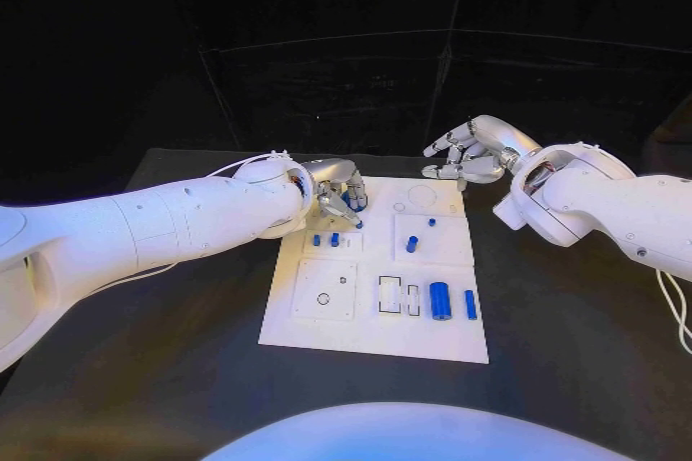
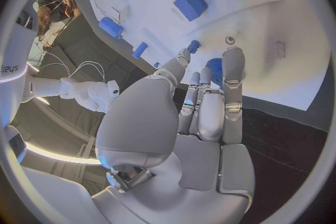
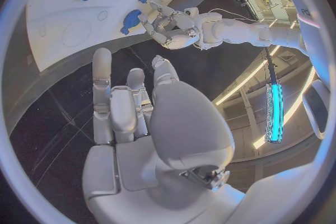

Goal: Assemble the parts on the task board

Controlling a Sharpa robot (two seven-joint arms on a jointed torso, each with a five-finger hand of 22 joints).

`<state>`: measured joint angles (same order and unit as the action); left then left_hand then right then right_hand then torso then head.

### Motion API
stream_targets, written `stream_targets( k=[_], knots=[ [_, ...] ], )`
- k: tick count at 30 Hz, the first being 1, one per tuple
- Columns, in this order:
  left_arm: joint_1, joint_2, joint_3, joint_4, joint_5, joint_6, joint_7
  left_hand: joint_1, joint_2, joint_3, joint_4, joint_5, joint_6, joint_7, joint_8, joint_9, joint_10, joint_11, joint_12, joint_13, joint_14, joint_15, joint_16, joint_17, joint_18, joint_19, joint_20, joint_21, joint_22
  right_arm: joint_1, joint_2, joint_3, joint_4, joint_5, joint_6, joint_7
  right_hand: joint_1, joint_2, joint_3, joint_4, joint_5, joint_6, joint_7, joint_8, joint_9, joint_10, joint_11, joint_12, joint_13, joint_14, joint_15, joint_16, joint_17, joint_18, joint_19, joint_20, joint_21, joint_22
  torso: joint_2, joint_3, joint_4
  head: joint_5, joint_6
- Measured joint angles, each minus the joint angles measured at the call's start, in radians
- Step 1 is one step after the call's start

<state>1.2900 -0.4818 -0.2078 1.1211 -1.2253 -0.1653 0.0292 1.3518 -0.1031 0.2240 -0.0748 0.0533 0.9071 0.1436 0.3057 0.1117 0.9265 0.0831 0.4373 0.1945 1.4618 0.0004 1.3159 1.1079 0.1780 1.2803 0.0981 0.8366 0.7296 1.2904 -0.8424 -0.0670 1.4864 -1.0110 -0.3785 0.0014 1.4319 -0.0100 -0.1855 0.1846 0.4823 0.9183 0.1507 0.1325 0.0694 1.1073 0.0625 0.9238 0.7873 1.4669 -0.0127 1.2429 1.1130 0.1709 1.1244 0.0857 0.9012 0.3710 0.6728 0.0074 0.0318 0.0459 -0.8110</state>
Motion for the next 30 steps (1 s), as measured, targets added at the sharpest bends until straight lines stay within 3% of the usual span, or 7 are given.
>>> stream_targets(
  k=[6,9,16,24,30],
  knots=[
    [-0.003,0.016,-0.001,-0.011,-0.026,0.022,0.0,-0.005,0.005,-0.003,-0.003,0.0,0.021,-0.003,-0.007,-0.009,0.021,-0.003,-0.005,-0.019,0.0,0.0,0.0,-0.008,0.0,0.022,-0.001,0.046,0.048,0.0,0.001,0.0,-0.001,0.0,0.0,0.001,0.0,0.0,0.0,0.0,0.0,-0.004,0.004,0.0,0.0,0.0,0.0,0.0,0.0,0.0,0.0,0.0,0.0,0.0,0.0,0.0,0.0,0.0,-0.001,0.0003,-0.0001,-0.002,0.0],
    [-0.004,0.023,-0.001,-0.019,-0.037,0.033,-0.002,-0.005,0.005,-0.003,-0.003,0.0,0.028,-0.008,-0.011,-0.011,0.031,-0.003,-0.009,-0.025,0.003,-0.004,0.0,-0.012,-0.016,0.027,-0.005,0.056,0.062,0.0,0.002,0.0,-0.001,0.0,0.0,0.002,0.0,0.0,0.0,0.0,0.0,-0.004,0.004,0.0,0.0,0.0,0.0,0.0,0.0,0.0,0.0,0.0,0.0,0.0,0.0,0.0,0.0,0.0,-0.001,0.0006,-0.0001,-0.004,0.0],
    [-0.008,0.037,-0.001,-0.031,-0.058,0.055,-0.007,-0.01,0.01,0.0,-0.005,0.0,0.046,-0.012,-0.015,-0.015,0.05,-0.009,-0.009,-0.036,0.003,-0.004,0.0,-0.018,-0.016,0.03,-0.009,0.067,0.075,0.0,0.003,0.0,-0.002,0.0,0.0,0.003,0.0,0.0,0.0,0.0,0.0,-0.004,0.004,0.0,0.0,0.0,0.0,0.0,0.0,0.0,0.0,0.0,0.0,0.0,0.0,0.0,0.0,0.0,-0.001,0.0009,0.0007,-0.005,-0.001],
    [-0.01,0.045,-0.001,-0.043,-0.074,0.079,-0.021,0.013,0.042,0.026,-0.022,0.0,0.082,-0.019,-0.015,-0.02,0.089,-0.017,-0.015,-0.052,0.003,-0.011,0.0,-0.019,-0.016,0.034,-0.012,0.078,0.091,0.0,0.003,0.0,-0.003,0.0,0.0,0.004,0.0,0.0,0.0,0.0,0.0,-0.004,0.004,0.0,0.0,0.0,0.0,0.0,0.0,0.0,0.0,0.0,0.0,0.0,0.0,0.0,0.0,0.0,-0.001,0.0007,0.0007,-0.005,-0.003],
    [-0.01,0.05,0.0,-0.045,-0.084,0.093,-0.029,0.015,0.052,0.056,-0.035,0.0,0.101,-0.021,-0.02,-0.026,0.114,-0.021,-0.024,-0.064,0.007,-0.015,0.004,-0.022,-0.016,0.037,-0.016,0.09,0.103,0.0,0.005,0.0,-0.005,0.0,0.0,0.004,0.0,0.0,0.003,0.003,0.0,-0.004,0.004,0.0,0.0,0.0,0.0,0.0,0.0,0.0,0.0,0.0,0.002,0.0,0.0,0.0,-0.004,-0.001,-0.001,0.0007,0.0007,-0.006,-0.004]
  ],
)
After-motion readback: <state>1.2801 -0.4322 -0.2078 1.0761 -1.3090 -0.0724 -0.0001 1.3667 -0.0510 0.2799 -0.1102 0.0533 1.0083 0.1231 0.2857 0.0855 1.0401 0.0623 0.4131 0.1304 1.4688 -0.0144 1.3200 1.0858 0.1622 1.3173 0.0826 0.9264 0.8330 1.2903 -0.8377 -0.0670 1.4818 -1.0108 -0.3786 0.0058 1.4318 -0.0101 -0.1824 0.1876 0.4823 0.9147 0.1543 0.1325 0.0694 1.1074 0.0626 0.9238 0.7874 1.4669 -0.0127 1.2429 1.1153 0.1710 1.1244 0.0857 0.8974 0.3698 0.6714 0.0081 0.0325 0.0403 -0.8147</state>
